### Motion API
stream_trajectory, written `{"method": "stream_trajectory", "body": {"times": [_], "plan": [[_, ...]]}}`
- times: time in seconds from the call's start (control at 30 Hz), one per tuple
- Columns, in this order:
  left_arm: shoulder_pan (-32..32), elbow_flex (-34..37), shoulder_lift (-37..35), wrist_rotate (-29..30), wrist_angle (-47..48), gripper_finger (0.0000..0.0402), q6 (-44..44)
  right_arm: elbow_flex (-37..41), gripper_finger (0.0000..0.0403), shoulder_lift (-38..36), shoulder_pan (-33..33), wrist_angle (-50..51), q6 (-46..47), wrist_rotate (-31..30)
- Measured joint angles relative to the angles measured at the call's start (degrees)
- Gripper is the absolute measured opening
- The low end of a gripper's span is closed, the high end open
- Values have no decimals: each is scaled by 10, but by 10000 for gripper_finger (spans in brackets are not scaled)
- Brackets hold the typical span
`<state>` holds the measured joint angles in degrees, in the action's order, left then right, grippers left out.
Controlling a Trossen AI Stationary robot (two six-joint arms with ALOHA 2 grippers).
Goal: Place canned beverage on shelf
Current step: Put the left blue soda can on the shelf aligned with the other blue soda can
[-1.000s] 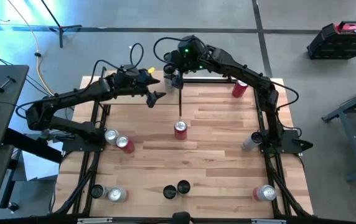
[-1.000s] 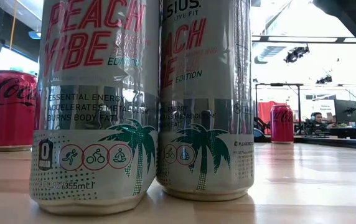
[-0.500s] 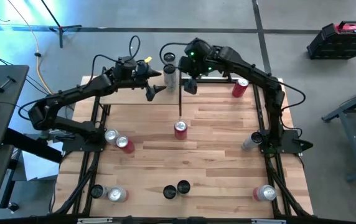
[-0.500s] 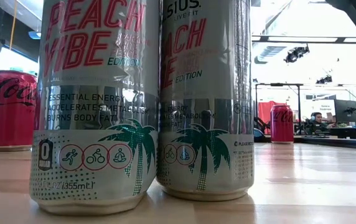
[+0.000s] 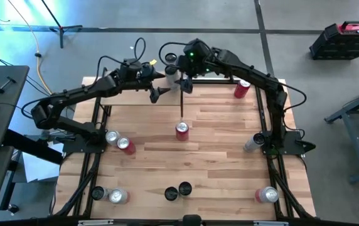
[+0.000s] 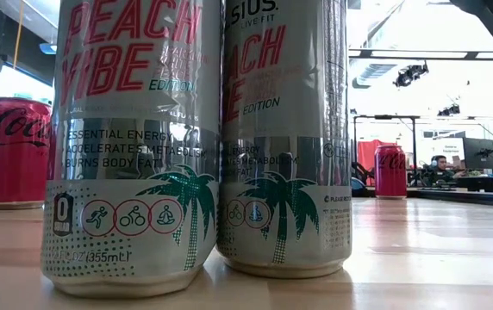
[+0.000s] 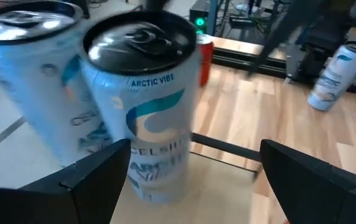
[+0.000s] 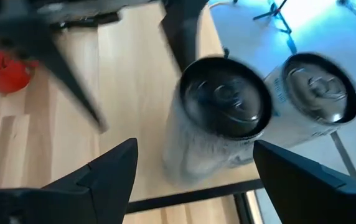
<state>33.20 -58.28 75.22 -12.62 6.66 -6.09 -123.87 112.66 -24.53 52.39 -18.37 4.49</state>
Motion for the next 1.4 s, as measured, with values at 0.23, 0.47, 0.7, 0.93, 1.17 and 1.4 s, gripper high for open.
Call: {"method": "stream_trajectory", "body": {"times": [0.23, 0.47, 0.7, 0.93, 1.17, 1.4], "plan": [[-18, 0, -18, -2, 29, 349, 5, 0, 305, 0, 0, -8, -1, 3], [-12, 0, -52, 14, 31, 349, 0, 0, 305, 0, -2, -10, -1, 0], [2, 0, -47, 14, 26, 349, 3, 0, 305, 0, -10, -7, 3, -12], [7, 0, -24, 17, 19, 349, 1, 0, 305, 0, -13, 12, -1, -6], [7, 0, -9, 17, -11, 349, 0, 0, 305, 14, -17, 22, -1, 14], [-4, 0, -10, 13, -10, 349, 0, 0, 305, 28, -17, 11, -1, 30]]}}
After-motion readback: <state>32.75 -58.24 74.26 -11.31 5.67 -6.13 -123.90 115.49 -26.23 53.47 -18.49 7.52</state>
